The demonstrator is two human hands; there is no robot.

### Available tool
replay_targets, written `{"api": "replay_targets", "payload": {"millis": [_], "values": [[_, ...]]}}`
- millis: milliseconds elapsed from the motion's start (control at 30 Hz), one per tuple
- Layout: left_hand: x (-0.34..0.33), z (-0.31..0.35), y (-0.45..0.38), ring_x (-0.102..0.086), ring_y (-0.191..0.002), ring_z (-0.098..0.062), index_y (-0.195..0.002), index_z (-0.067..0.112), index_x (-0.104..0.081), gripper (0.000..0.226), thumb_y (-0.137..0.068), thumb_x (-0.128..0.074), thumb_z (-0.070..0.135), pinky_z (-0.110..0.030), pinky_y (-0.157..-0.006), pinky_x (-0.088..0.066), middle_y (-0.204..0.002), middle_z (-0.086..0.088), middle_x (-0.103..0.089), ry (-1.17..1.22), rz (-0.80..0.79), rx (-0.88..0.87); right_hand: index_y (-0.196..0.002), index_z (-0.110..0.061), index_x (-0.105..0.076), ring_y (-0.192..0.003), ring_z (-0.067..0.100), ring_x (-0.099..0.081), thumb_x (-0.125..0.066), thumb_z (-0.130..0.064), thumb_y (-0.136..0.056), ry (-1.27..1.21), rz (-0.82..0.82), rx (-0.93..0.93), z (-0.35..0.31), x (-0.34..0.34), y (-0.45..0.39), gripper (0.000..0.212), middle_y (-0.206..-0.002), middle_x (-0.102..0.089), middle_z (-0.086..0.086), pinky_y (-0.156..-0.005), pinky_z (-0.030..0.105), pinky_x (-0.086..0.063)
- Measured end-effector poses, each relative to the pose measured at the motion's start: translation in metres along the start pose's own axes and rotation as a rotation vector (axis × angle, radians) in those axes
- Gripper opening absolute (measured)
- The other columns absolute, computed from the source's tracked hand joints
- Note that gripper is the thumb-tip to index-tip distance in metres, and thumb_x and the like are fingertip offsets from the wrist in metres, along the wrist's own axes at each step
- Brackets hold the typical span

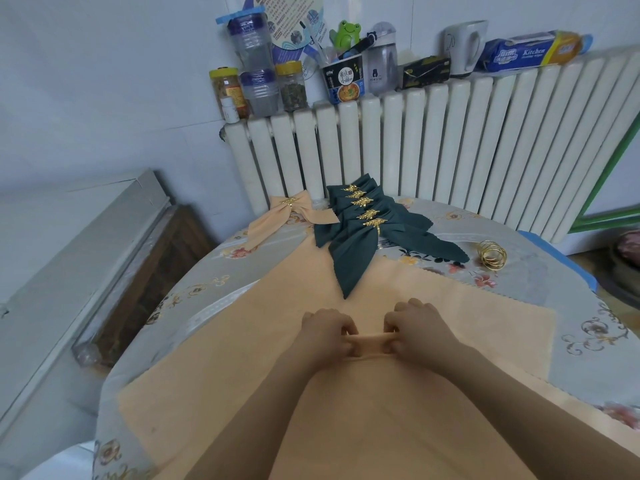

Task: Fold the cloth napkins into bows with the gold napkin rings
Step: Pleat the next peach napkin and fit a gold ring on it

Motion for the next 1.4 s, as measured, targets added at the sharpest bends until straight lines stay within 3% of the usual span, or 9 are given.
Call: {"api": "replay_targets", "payload": {"millis": [133,267,434,567,734,934,1068,1201,1401], "values": [[-0.002,0.0,0.017,-0.05,-0.092,-0.013,-0.089,0.019,-0.068,0.011,-0.079,-0.062,0.02,-0.026,-0.081,-0.029,-0.088,0.008,-0.051,0.036,0.213,-0.136,-0.084,-0.025,-0.066,-0.087,0.018,-0.053,-0.072,-0.031,-0.075,0.046,0.229,0.084,-0.008,0.01,0.019,0.012,-0.087,-0.063,-0.007,-0.069,0.025,-0.029],[-0.008,-0.007,0.038,-0.053,-0.078,-0.014,-0.077,0.017,-0.066,0.017,-0.069,-0.054,0.008,-0.028,-0.079,-0.038,-0.081,0.004,-0.06,0.142,0.225,-0.187,-0.057,-0.027,-0.058,-0.056,0.013,-0.054,-0.086,-0.014,-0.04,-0.023,0.319,0.178,-0.007,0.002,0.039,0.036,-0.058,-0.056,-0.013,-0.049,0.021,-0.036],[-0.014,-0.012,0.057,-0.056,-0.085,-0.012,-0.085,0.016,-0.069,0.019,-0.073,-0.056,0.01,-0.025,-0.084,-0.041,-0.09,0.004,-0.062,0.156,0.102,-0.18,-0.079,-0.026,-0.071,-0.082,0.015,-0.056,-0.071,-0.029,-0.073,-0.153,0.183,0.131,-0.001,0.001,0.057,0.006,-0.083,-0.066,-0.012,-0.07,0.025,-0.033],[-0.012,-0.014,0.062,-0.053,-0.088,-0.007,-0.089,0.02,-0.07,0.011,-0.083,-0.066,0.028,-0.019,-0.083,-0.04,-0.093,0.011,-0.054,0.196,0.009,-0.142,-0.096,-0.026,-0.072,-0.088,0.007,-0.039,-0.057,-0.049,-0.087,-0.185,0.083,0.075,0.006,-0.007,0.06,0.029,-0.102,-0.06,-0.014,-0.075,0.025,-0.026],[-0.017,-0.011,0.057,-0.053,-0.083,-0.011,-0.087,0.014,-0.072,0.022,-0.084,-0.067,0.036,-0.018,-0.071,-0.037,-0.088,0.007,-0.053,0.234,0.067,0.002,-0.093,-0.028,-0.07,-0.094,0.01,-0.047,-0.06,-0.043,-0.085,-0.298,0.129,-0.026,0.008,-0.011,0.063,0.02,-0.094,-0.056,-0.013,-0.083,0.025,-0.036],[-0.022,-0.006,0.051,-0.044,-0.107,-0.012,-0.107,0.026,-0.06,0.041,-0.071,-0.077,0.036,-0.027,-0.088,-0.028,-0.105,0.008,-0.052,0.151,0.078,0.104,-0.125,-0.035,-0.049,-0.122,0.013,-0.033,-0.056,-0.045,-0.086,-0.206,0.092,-0.167,0.003,-0.015,0.068,0.041,-0.125,-0.045,-0.013,-0.096,0.029,-0.022],[-0.017,0.001,0.054,-0.05,-0.099,-0.012,-0.104,0.025,-0.065,0.032,-0.075,-0.073,0.035,-0.027,-0.081,-0.024,-0.091,0.01,-0.049,0.096,0.097,0.044,-0.098,-0.03,-0.067,-0.103,0.017,-0.044,-0.065,-0.04,-0.081,-0.211,0.214,-0.138,0.0,-0.009,0.069,0.02,-0.091,-0.049,-0.01,-0.081,0.029,-0.018],[-0.016,0.006,0.068,-0.054,-0.09,-0.018,-0.081,0.02,-0.071,0.012,-0.07,-0.07,0.024,-0.028,-0.073,-0.021,-0.085,0.006,-0.055,0.038,0.348,-0.091,-0.063,-0.029,-0.065,-0.071,0.019,-0.055,-0.068,-0.033,-0.06,-0.243,0.4,-0.075,0.0,-0.006,0.082,0.006,-0.069,-0.055,-0.012,-0.066,0.026,-0.011],[-0.03,0.002,0.1,-0.057,-0.08,-0.013,-0.07,0.023,-0.071,0.006,-0.064,-0.068,0.022,-0.029,-0.075,-0.038,-0.068,0.015,-0.053,0.212,0.35,-0.05,-0.074,-0.032,-0.069,-0.091,0.011,-0.052,-0.063,-0.054,-0.069,-0.33,0.222,-0.066,-0.002,-0.005,0.109,0.024,-0.077,-0.058,-0.015,-0.077,0.027,-0.02]]}}
Point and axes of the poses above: each hand's wrist, its own y-axis away from the middle knuckle, its own x-axis out of the back of the hand, z = x × y, the point moved 4 cm from there along -y, towards the middle knuckle
